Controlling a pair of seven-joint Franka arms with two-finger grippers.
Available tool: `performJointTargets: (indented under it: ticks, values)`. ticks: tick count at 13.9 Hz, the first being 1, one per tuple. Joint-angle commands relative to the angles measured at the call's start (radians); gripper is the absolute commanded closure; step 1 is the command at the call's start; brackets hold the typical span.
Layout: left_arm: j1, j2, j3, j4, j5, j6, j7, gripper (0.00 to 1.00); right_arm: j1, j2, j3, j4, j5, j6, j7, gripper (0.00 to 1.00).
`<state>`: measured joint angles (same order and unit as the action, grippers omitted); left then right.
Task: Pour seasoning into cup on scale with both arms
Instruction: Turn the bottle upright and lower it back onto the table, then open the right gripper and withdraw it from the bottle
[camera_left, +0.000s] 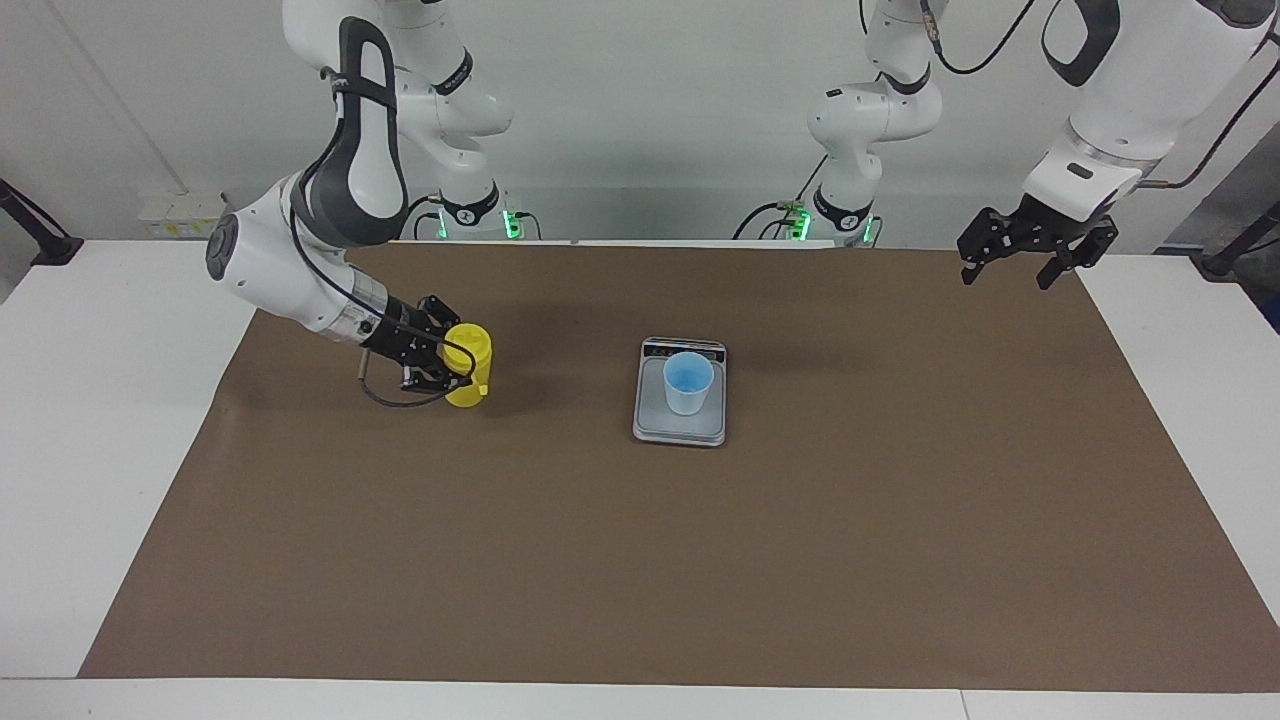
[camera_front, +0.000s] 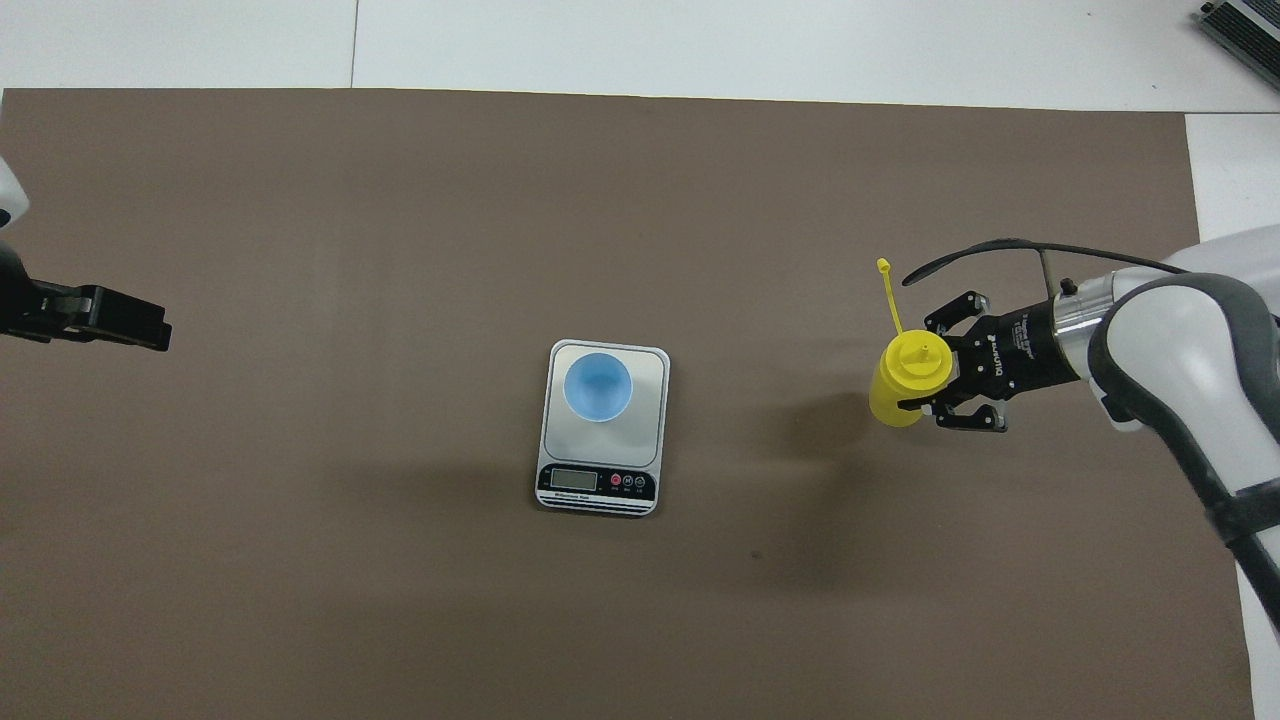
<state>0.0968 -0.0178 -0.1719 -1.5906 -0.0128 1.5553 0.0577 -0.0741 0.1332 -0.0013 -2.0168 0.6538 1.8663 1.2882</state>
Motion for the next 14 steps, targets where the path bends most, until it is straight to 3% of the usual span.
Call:
performJointTargets:
  ticks: [1,4,5,6,7,8,14]
  values:
    - [0.011,-0.025,-0.005,-0.029,0.011,0.011,-0.005,0.00,-0.036,-0.046,0.011,-0.098,0.087,0.013,-0.104,1.00]
    - [0.011,-0.027,-0.005,-0.029,0.011,0.011,-0.004,0.00,-0.044,-0.066,0.011,-0.145,0.110,0.027,-0.211,1.00]
    - [0.011,-0.027,-0.005,-0.029,0.011,0.011,-0.004,0.00,-0.046,-0.066,0.009,-0.146,0.110,0.022,-0.228,0.47]
    - [0.011,-0.027,-0.005,-0.029,0.011,0.011,-0.004,0.00,-0.046,-0.066,0.007,-0.145,0.107,0.021,-0.257,0.17]
    - [0.011,-0.027,-0.005,-0.029,0.011,0.011,-0.004,0.00,-0.046,-0.066,0.006,-0.145,0.099,0.020,-0.280,0.07]
    - [0.011,-0.027,-0.005,-0.029,0.011,0.011,-0.004,0.00,-0.046,-0.067,0.004,-0.145,0.093,0.024,-0.283,0.01]
    - [0.011,-0.027,-0.005,-0.029,0.011,0.011,-0.004,0.00,-0.088,-0.073,0.003,-0.105,-0.054,0.025,-0.306,0.00]
